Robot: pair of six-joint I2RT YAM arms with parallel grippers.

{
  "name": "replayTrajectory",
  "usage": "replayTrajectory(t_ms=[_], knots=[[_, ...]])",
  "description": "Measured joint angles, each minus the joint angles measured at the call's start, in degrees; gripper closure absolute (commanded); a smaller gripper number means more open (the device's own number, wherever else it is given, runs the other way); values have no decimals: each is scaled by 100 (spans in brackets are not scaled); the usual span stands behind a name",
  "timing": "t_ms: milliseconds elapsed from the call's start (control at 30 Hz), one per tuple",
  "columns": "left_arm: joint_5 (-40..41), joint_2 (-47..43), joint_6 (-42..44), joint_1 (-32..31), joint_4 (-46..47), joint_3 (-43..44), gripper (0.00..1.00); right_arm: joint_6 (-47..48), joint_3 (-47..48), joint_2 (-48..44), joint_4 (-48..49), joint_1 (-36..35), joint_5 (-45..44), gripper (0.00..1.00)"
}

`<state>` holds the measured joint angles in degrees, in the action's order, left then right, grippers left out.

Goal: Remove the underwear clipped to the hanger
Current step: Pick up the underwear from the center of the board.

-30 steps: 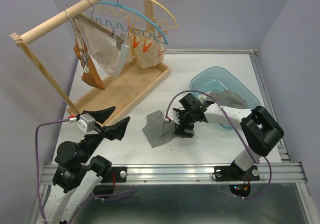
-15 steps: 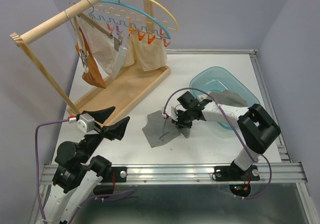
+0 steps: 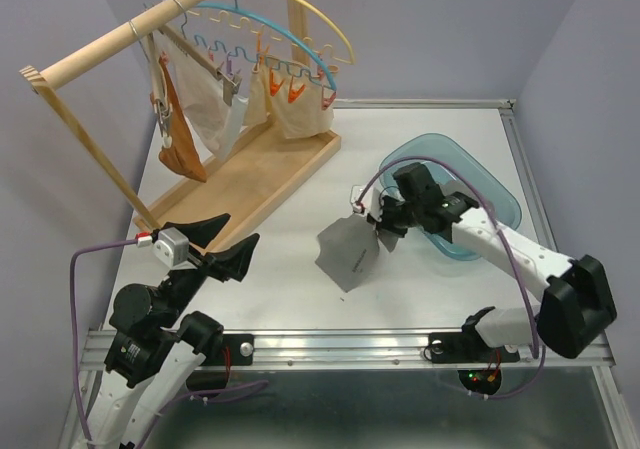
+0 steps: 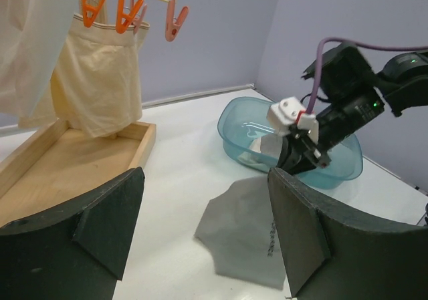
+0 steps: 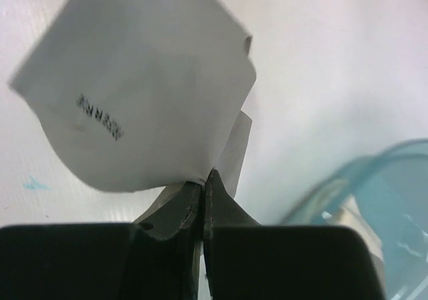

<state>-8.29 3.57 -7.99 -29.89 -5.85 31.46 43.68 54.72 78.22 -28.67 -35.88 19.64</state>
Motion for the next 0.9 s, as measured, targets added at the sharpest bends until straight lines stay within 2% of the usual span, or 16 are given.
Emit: replayTrajectory(t_ms=[200,433,900], knots=[[26,0,0,0,0,0,14,-188,188,-1117,-114,874,146,100],[81,0,-2,0,-4,0,14,-560,745,-1840,-136,1587,68,100],[87,0,-2,0,-9,0,14,-1526,1434,-1947,243,2531,-1357,99]])
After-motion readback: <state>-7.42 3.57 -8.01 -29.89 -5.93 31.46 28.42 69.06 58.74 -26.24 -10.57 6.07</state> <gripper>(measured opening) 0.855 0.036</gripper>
